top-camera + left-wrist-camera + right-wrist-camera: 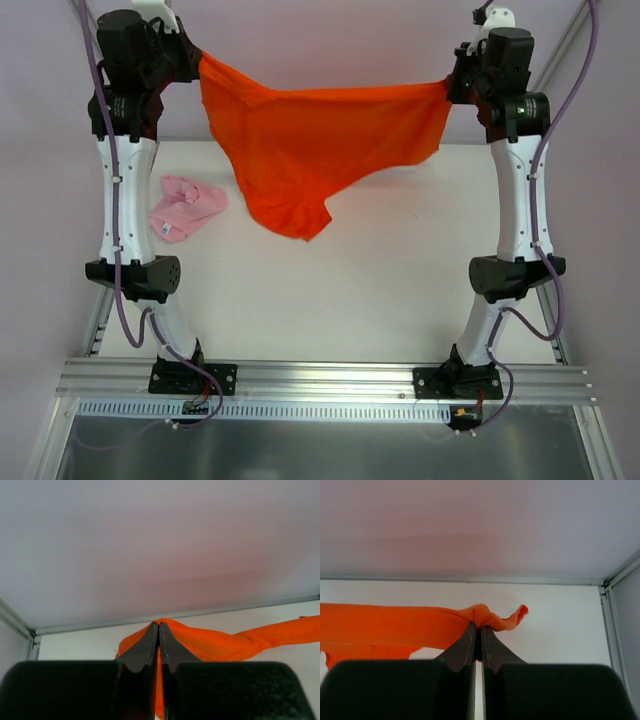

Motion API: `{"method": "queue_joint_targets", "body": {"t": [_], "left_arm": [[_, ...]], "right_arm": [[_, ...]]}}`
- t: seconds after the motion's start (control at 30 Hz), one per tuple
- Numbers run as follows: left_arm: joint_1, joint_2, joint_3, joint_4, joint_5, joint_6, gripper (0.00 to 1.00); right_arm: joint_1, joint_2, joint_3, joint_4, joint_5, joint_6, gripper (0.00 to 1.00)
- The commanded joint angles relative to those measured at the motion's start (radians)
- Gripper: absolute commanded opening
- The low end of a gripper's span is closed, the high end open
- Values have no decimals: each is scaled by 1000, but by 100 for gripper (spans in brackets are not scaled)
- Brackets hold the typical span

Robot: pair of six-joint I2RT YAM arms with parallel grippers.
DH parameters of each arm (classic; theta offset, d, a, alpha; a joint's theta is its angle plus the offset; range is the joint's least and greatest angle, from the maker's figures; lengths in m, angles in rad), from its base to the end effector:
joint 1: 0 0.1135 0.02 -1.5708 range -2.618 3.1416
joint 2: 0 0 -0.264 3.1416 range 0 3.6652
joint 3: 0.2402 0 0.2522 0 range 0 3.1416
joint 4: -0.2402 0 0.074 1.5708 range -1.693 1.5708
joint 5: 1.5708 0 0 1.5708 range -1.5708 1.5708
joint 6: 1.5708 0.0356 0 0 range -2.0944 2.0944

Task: Fold and stack the t-shirts
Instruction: Flatten out the tshirt

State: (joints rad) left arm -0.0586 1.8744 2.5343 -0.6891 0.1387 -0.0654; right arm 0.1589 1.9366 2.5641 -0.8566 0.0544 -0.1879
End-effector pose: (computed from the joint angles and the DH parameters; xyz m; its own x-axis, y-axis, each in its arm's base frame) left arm 0.3640 -0.0263 0.5598 -0.0419 -0.0624 -0.9972 0.1937 0.9786 -0.0694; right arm 0.3797 0.0589 0.5275 -0.2005 -0.2210 -0.9544 -0.1457 0.9701 -0.1940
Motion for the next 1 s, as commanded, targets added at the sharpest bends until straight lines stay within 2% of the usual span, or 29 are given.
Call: {"method": "queue_joint_targets", "body": {"t": [0.0,0.1,0.27,0.3,0.4,0.43,0.5,0.67,0.9,0.97], "left_arm": [[-4,-171,77,197,67,45,0],[-6,-257,-9,210,108,35,0],[-39,-394,-463,229,160,-10,0],[-49,-427,-599,226,167,-17,0],[-69,-506,-825,246,206,-92,0],[-73,-524,-970,252,217,-141,0],[-78,-570,-1125,217,229,-180,0],[-89,-661,-1331,125,288,-284,0],[-90,-698,-1538,36,294,-329,0],[-92,-689,-1621,52,346,-346,0]], "right_arm": [[11,-179,13,215,64,-53,1],[11,-220,-36,176,73,-85,1],[11,-269,-379,122,39,-61,1],[11,-274,-436,111,36,-50,1],[11,-286,-637,76,30,-13,1],[14,-312,-684,56,27,-2,1],[24,-361,-850,54,33,34,1],[31,-476,-1041,-28,39,103,1],[34,-473,-1217,-176,-15,159,1],[42,-466,-1283,-193,-34,166,1]]}}
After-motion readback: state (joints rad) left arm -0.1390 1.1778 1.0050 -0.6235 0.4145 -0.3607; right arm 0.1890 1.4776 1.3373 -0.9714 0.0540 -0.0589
